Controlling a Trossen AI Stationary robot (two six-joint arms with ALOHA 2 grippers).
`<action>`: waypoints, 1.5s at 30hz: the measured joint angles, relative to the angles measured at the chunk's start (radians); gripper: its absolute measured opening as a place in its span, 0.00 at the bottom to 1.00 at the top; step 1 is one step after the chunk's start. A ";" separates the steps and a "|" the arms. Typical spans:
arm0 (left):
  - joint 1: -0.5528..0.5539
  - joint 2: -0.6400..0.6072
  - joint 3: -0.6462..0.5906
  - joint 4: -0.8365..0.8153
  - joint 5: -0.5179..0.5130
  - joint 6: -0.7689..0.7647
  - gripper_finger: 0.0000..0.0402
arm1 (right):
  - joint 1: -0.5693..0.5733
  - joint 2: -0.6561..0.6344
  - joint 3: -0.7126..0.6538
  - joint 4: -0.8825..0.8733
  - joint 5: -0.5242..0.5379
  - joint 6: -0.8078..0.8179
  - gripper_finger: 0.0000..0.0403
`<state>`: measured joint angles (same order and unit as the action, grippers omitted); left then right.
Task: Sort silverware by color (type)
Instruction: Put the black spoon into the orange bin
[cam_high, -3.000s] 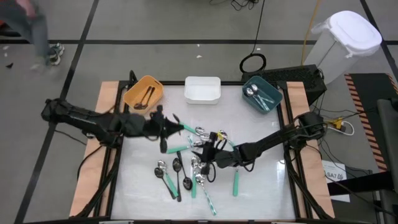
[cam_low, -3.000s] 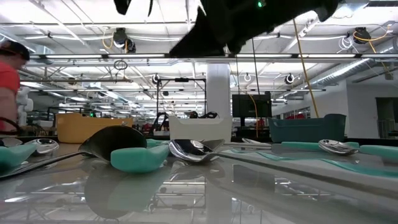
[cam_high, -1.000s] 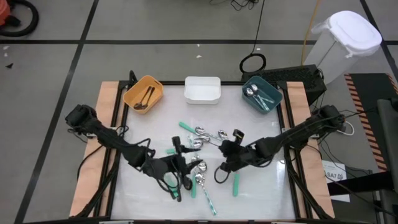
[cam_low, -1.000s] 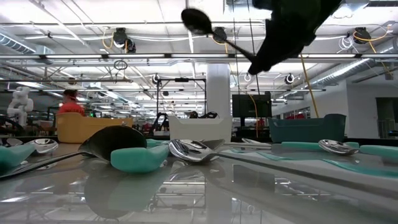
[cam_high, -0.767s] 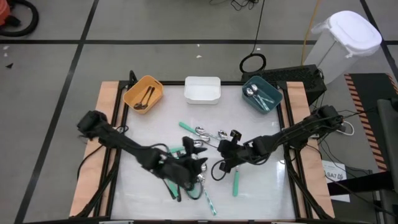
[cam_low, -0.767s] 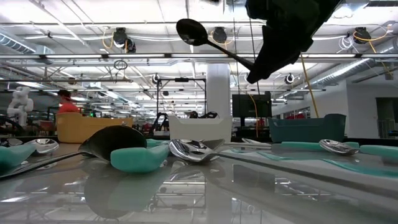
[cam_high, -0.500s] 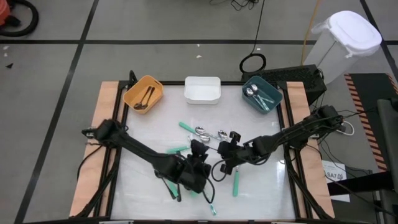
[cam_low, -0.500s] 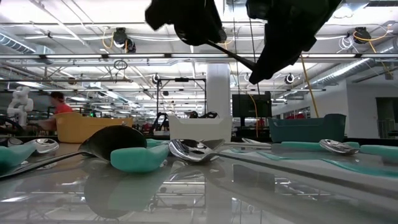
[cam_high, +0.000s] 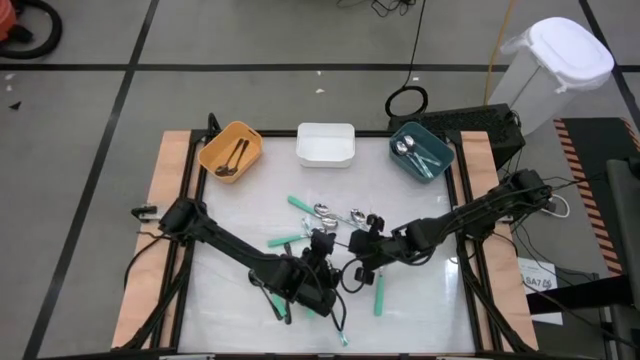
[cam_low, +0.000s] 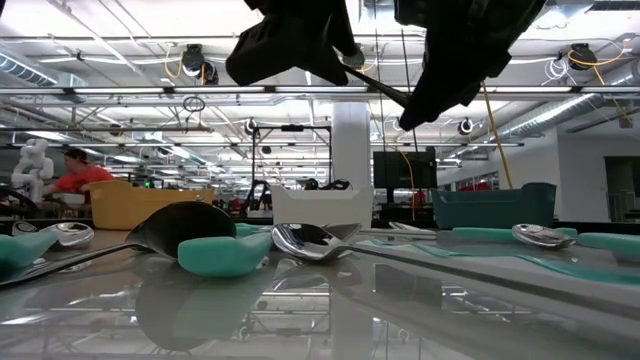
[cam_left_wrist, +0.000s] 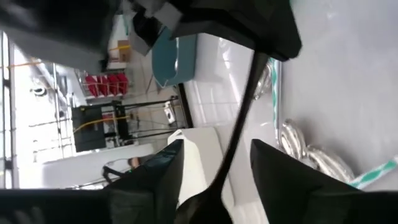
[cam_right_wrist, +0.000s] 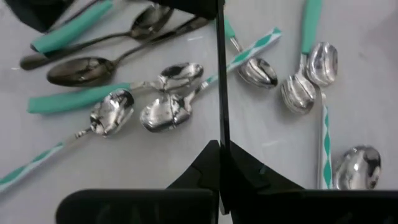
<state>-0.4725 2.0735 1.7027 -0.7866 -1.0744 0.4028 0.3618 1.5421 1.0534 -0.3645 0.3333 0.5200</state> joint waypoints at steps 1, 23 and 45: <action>0.000 0.000 0.000 -0.007 0.002 0.009 0.43 | 0.000 0.000 0.000 0.010 -0.002 -0.004 0.01; 0.012 0.000 0.000 -0.102 0.085 0.071 0.27 | -0.001 0.000 0.000 0.023 -0.073 -0.008 0.01; 0.060 0.000 0.000 -0.098 0.121 0.172 0.07 | -0.002 0.000 0.000 0.021 -0.071 -0.008 0.01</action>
<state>-0.4129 2.0739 1.7027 -0.8845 -0.9532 0.5747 0.3603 1.5425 1.0534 -0.3435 0.2619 0.5117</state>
